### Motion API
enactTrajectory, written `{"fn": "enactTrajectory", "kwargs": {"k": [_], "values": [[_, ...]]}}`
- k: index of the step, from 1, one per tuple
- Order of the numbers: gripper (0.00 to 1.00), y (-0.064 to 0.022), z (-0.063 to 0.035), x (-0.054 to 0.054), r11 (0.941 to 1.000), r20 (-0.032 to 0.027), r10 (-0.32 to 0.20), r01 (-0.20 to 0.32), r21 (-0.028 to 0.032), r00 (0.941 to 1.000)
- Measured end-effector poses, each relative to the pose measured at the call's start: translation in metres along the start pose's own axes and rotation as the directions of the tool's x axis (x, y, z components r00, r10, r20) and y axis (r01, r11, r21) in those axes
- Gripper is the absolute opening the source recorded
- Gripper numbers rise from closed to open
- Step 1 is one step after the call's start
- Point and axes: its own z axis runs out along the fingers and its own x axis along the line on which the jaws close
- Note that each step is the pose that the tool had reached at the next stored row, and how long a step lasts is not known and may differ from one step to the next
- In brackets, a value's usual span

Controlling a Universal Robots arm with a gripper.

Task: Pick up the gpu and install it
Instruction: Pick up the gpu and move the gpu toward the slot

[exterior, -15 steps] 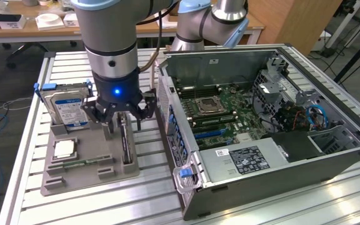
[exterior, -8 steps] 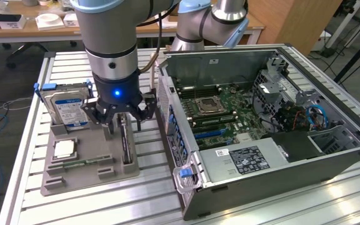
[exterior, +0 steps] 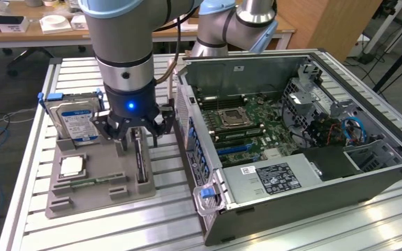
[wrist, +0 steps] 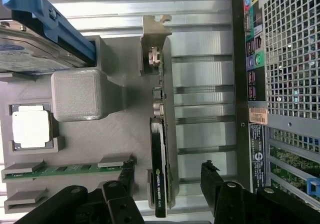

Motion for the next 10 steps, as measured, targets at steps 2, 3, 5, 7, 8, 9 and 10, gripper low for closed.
{"fn": "enactTrajectory", "kwargs": {"k": [2,3,5,7,8,9,10], "values": [[0.65,-0.0001,0.0009,0.0000,1.0000,0.0000,0.000,0.000,0.0000,1.0000],[0.65,-0.0001,0.0013,0.0000,1.0000,0.0000,0.000,0.000,-0.0001,1.0000],[0.65,-0.0001,0.0022,0.0000,1.0000,0.0000,0.000,0.000,0.0000,1.0000],[0.65,-0.0001,0.0031,0.0001,1.0000,0.0000,0.000,0.000,0.0000,1.0000],[0.65,-0.0002,0.0035,0.0001,1.0000,-0.0001,0.000,0.000,0.0000,1.0000],[0.65,-0.0002,0.0039,0.0001,1.0000,-0.0001,0.000,0.000,0.0000,1.0000],[0.65,-0.0002,0.0043,0.0001,1.0000,0.0000,0.000,0.000,-0.0001,1.0000]]}}
